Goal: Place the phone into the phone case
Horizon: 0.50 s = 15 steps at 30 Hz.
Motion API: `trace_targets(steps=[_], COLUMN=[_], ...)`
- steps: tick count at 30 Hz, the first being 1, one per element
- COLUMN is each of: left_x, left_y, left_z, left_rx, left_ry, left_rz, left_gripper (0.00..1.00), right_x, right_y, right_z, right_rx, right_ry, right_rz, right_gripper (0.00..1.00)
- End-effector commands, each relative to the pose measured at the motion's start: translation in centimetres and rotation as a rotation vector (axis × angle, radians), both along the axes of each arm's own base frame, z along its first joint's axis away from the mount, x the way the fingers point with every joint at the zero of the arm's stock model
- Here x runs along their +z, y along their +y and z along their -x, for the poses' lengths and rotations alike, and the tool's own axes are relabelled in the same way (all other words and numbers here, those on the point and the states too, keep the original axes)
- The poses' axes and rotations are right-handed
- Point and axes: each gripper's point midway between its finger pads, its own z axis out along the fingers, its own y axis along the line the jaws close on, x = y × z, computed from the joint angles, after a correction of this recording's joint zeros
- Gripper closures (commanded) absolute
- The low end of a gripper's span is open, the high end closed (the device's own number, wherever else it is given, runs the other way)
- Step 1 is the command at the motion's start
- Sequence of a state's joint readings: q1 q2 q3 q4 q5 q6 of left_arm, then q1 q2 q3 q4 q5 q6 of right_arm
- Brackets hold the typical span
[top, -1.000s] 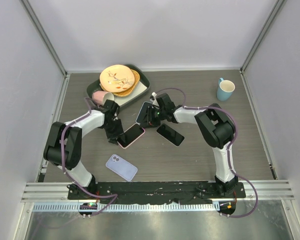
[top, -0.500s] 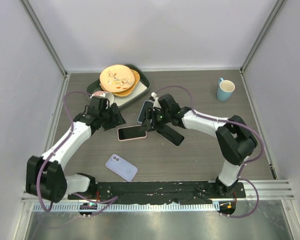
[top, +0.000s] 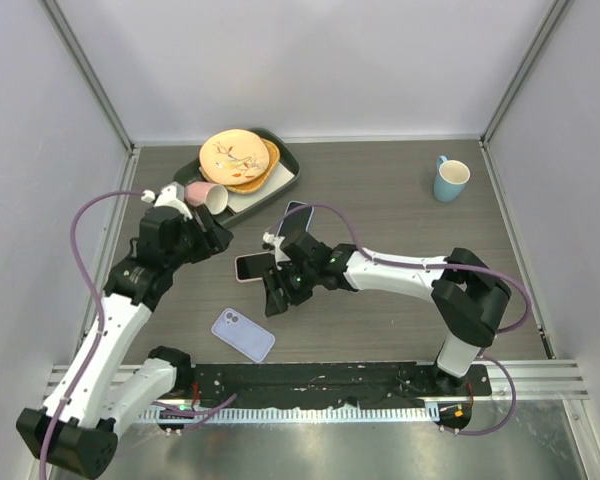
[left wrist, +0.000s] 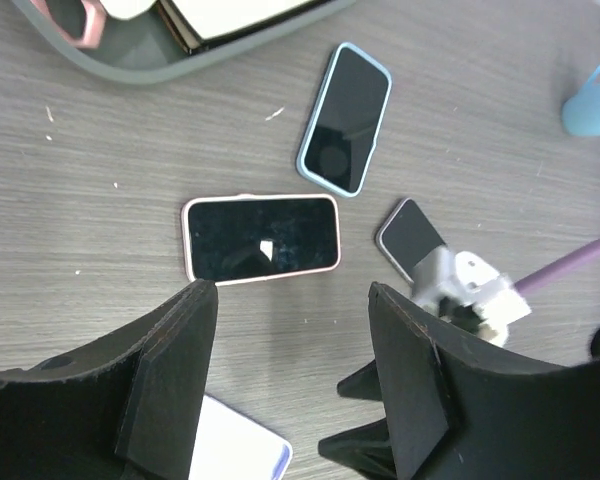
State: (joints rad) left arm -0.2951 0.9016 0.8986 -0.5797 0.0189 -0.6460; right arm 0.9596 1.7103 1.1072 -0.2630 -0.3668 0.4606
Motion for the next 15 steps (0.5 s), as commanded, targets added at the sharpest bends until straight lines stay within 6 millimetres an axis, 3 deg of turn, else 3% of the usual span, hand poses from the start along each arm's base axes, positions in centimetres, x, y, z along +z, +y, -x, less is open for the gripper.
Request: trace_targets(steps=[1, 7, 15], left_x=[4.3, 5.4, 3.6], left_y=[1.5, 1.8, 1.6], left_z=[0.6, 1.0, 0.9], left_rx=[0.043, 0.047, 0.029], left_ry=[-0.151, -0.199, -0.136], left_rz=[-0.021, -0.014, -0.038], left_gripper=[0.34, 0.32, 0.3], right_x=[-0.1, -2.0, -4.5], right_y=[0.8, 1.4, 1.5], right_z=[0.5, 2.0, 3.4], right_rx=[0.05, 0.128, 0.204], right_ry=[-0.06, -0.116, -0.137], right_rz=[0.055, 0.173, 0.276], right_gripper=[0.4, 0.45, 0.57])
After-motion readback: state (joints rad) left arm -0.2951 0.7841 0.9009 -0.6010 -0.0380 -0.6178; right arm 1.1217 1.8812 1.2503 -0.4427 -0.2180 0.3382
